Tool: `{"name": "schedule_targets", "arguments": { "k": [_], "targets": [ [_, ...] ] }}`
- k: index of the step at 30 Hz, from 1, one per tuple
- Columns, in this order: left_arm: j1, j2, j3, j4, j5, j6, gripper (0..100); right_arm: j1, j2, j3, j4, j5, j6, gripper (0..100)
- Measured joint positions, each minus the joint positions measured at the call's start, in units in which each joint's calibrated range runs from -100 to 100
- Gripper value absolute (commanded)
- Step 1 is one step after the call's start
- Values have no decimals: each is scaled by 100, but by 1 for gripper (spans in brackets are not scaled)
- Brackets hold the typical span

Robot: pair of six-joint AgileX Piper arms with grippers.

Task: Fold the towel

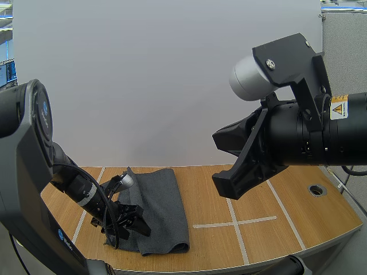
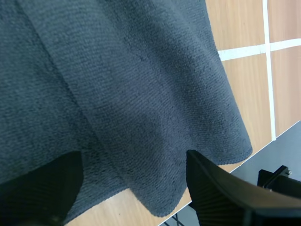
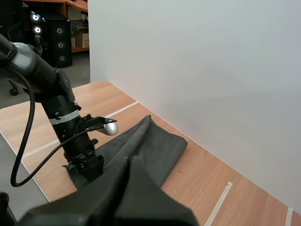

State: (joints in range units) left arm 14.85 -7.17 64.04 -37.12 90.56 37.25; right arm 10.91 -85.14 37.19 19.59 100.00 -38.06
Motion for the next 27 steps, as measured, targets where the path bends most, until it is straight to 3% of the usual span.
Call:
{"name": "schedule_targets", "arguments": {
  "k": [17, 19, 24, 27],
  "targets": [
    [-11, 487, 0, -411, 123, 219, 98, 0, 0, 0, 4, 0, -78, 0],
    [-43, 487, -6, -427, 160, 241, 98, 0, 0, 0, 4, 0, -78, 0],
    [-376, 498, -46, -436, 75, 242, 98, 0, 0, 0, 4, 0, -78, 0],
    [-422, 498, -129, -387, 13, 196, 98, 0, 0, 0, 4, 0, -78, 0]
  ]
}}
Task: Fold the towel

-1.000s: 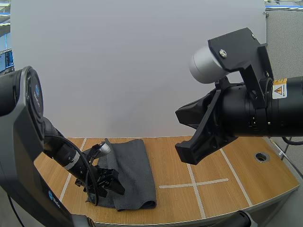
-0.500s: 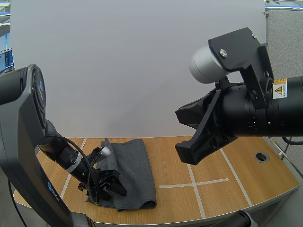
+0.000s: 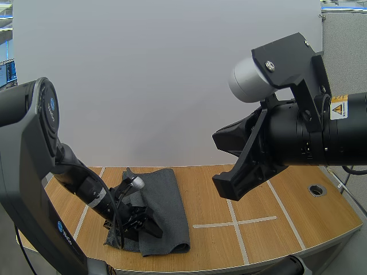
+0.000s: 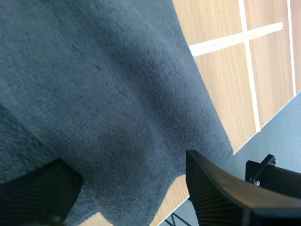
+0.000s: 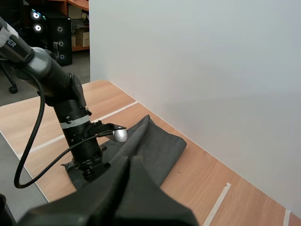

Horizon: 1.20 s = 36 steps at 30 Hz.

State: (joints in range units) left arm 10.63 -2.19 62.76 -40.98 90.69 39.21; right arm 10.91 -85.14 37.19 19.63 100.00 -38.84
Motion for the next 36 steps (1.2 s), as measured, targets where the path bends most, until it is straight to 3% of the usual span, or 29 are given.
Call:
{"name": "schedule_targets", "arguments": {
  "k": [4, 8, 15, 27, 36],
  "targets": [
    [-6, 0, -61, 29, -55, -32, 86, 0, 0, 0, 0, 0, 0, 0],
    [-16, 0, -91, 72, -55, -43, 50, 0, 0, 0, 0, 0, 0, 0],
    [-19, 0, -126, 196, 125, -49, 0, 0, 0, 0, 0, 0, 0, 0],
    [-19, 0, -469, 428, 622, -143, 0, 0, 0, 0, 0, 0, 0, 0],
    [-19, -311, -1358, 1287, 796, -556, 0, 0, 0, 0, -21, 0, 0, 0]
  ]
}}
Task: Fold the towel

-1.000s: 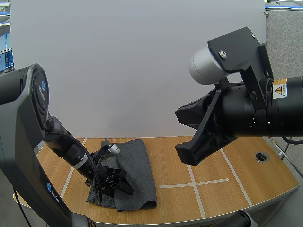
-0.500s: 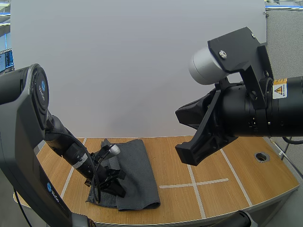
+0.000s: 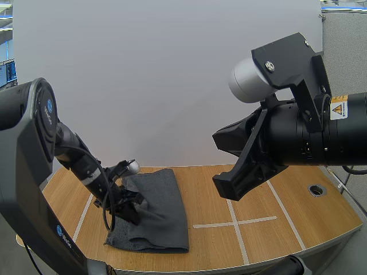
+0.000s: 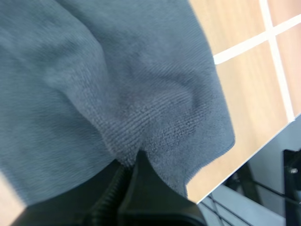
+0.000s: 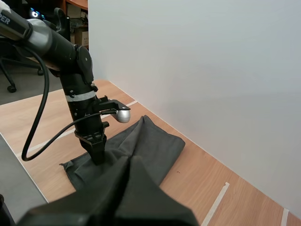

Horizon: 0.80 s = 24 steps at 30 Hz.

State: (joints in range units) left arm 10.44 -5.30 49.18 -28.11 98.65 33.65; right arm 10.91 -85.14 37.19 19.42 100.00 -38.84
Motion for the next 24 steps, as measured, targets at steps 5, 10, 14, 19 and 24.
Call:
{"name": "schedule_targets", "arguments": {
  "k": [5, 10, 14, 19, 24],
  "targets": [
    [0, -72, -102, 331, 18, -79, 0, 0, 0, 0, -9, 0, 0, 0],
    [142, -74, -163, 497, 70, -89, 0, 0, 0, 0, -9, 0, 0, 0],
    [418, -74, -331, 667, 87, -54, 0, 0, 0, 0, -9, 0, 0, 0],
    [600, -60, -357, 739, 87, 56, 0, 0, 0, 0, -9, 0, 0, 0],
    [611, 81, -357, 506, 87, 156, 0, 0, 0, 0, 2, 0, 0, 0]
  ]
}}
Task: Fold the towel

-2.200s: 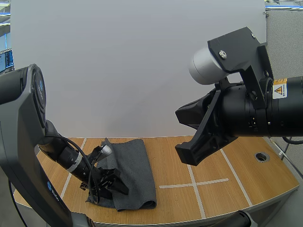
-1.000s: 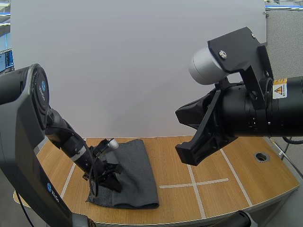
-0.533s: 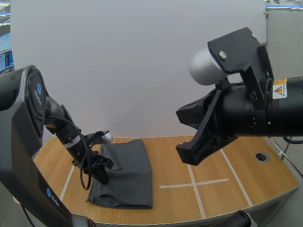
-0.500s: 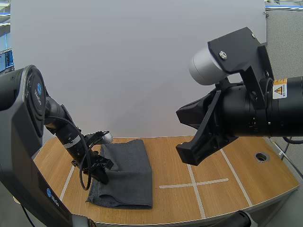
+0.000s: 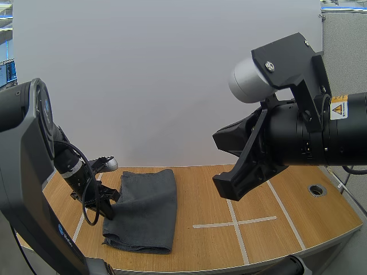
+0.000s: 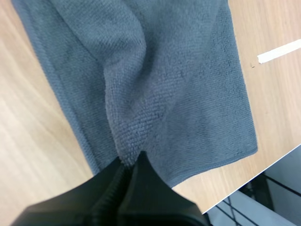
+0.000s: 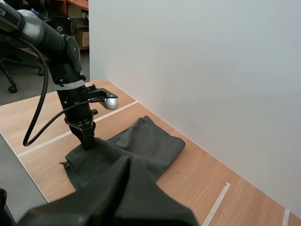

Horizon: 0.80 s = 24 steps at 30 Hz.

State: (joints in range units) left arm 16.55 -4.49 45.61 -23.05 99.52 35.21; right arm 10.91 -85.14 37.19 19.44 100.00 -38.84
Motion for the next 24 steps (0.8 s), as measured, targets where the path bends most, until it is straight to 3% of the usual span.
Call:
{"name": "schedule_targets", "arguments": {
  "k": [5, 7, 10, 14, 24],
  "targets": [
    [0, 473, 0, -76, 0, 21, 1, 0, 0, 0, 25, 0, 0, 0],
    [0, 525, 0, -76, 0, 21, 11, 0, 0, 0, 25, 0, 0, 0],
    [0, 535, 0, -76, 0, 21, 40, 0, 0, 0, 25, 0, 0, 0],
    [0, 535, 0, -76, 0, 21, 100, 0, 0, 0, 25, 0, 0, 0],
    [0, 506, -459, -103, 31, -22, 100, 0, 0, 0, 25, 0, 0, 0]
  ]
}}
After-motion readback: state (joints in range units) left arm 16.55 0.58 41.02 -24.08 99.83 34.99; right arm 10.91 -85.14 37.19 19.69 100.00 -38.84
